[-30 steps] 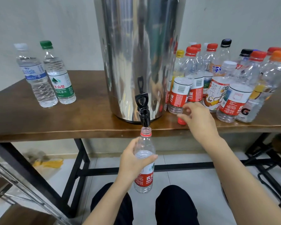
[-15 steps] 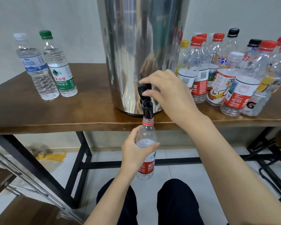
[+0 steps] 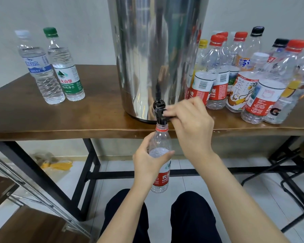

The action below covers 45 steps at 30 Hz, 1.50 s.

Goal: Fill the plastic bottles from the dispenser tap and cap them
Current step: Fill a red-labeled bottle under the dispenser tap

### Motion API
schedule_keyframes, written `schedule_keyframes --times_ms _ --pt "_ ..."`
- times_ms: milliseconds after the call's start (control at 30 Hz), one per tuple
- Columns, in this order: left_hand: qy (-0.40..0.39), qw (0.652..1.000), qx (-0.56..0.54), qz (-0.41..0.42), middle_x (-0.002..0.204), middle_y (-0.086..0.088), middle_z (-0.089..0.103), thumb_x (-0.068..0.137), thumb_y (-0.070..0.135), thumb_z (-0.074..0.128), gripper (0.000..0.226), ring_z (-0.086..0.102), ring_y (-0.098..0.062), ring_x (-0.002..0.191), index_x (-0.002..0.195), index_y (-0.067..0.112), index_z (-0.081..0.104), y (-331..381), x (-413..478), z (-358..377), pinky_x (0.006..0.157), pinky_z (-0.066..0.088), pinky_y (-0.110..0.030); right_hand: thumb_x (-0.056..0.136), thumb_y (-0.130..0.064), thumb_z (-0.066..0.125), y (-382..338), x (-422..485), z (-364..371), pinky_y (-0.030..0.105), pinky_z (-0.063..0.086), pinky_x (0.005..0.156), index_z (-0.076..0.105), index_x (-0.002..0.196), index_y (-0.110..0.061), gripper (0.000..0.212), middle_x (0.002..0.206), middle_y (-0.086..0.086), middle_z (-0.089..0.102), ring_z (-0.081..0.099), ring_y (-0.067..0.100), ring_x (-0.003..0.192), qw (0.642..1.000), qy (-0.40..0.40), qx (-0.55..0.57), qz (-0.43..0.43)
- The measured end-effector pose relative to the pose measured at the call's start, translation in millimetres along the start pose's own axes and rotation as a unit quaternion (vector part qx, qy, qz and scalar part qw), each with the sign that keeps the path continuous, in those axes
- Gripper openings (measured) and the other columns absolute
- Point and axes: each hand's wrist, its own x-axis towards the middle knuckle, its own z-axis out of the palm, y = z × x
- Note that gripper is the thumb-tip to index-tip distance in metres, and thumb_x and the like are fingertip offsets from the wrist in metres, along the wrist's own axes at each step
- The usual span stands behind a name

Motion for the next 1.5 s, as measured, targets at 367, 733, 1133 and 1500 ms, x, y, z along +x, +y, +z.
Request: schedule_keyframes --times_ms 367,733,1133,1500 --pt "0.024 0.999 0.001 0.025 0.120 0.018 0.067 0.068 0.026 0.089 0.066 0.060 -0.002 0.114 0.126 0.037 0.059 -2 -1 5 0.096 0.052 -0.027 0.082 -0.044 0.076 -13 -9 -5 0.024 0.047 0.068 0.074 0.083 -0.014 0.030 0.093 -0.005 0.070 0.057 0.017 0.090 0.994 -0.025 0.020 0.102" --pt "0.039 0.998 0.006 0.047 0.123 0.023 0.060 0.072 0.023 0.087 0.069 0.054 0.005 0.116 0.128 0.042 0.052 -2 -4 6 0.090 0.048 -0.013 0.090 -0.017 0.065 30 -3 -5 0.025 0.046 0.089 0.064 0.093 -0.038 0.022 0.114 -0.015 0.067 0.056 0.019 0.108 0.938 -0.108 0.263 0.197" --pt "0.055 0.998 -0.012 0.041 0.129 0.018 0.061 0.073 0.020 0.087 0.070 0.054 -0.001 0.122 0.135 0.032 0.055 -2 -9 10 0.105 0.049 -0.035 0.097 -0.017 0.058 23 -23 15 0.031 0.047 0.091 0.065 0.102 -0.018 0.009 0.113 -0.002 0.059 0.056 0.019 0.108 0.966 0.000 0.207 0.153" --pt "0.070 0.997 -0.021 0.033 0.126 0.016 0.062 0.071 0.019 0.088 0.070 0.057 -0.005 0.120 0.133 0.031 0.057 0 -10 13 0.101 0.052 -0.038 0.095 -0.018 0.060 24 -23 13 0.024 0.040 0.096 0.066 0.102 -0.021 0.009 0.112 -0.003 0.063 0.059 0.020 0.108 0.964 0.003 0.210 0.161"
